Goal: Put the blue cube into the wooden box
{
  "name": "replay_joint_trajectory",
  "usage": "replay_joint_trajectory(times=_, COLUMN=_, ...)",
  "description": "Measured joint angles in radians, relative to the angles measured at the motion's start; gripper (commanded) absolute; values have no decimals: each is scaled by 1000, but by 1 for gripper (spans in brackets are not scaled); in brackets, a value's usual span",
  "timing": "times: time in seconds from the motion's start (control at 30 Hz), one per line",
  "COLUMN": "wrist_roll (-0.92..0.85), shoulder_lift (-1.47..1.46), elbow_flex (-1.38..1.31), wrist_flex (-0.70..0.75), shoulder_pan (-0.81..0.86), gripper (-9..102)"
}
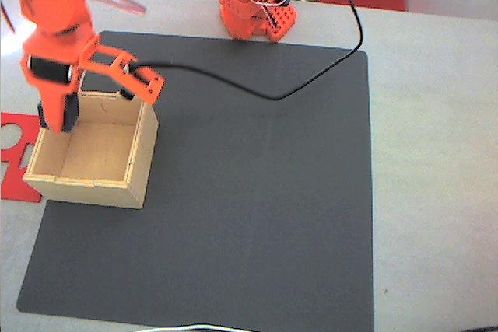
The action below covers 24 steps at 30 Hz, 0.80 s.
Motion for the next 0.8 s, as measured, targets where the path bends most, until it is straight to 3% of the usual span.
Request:
replay_joint_trajectory(times=0.33, wrist_roll=-18, shoulder_lift=-163, elbow_flex=2, wrist_flex=-21, shoulder_pan=0, gripper=0)
replay_joint_trajectory(times=0.47, wrist_roll=-37, shoulder_lift=-176, elbow_flex=2, wrist_flex=-21, shoulder_pan=-3, gripper=8)
replay_joint_trajectory(times=0.8, wrist_roll=-57, shoulder_lift=-216, elbow_flex=2, wrist_flex=-26, shoulder_pan=-2, gripper=10)
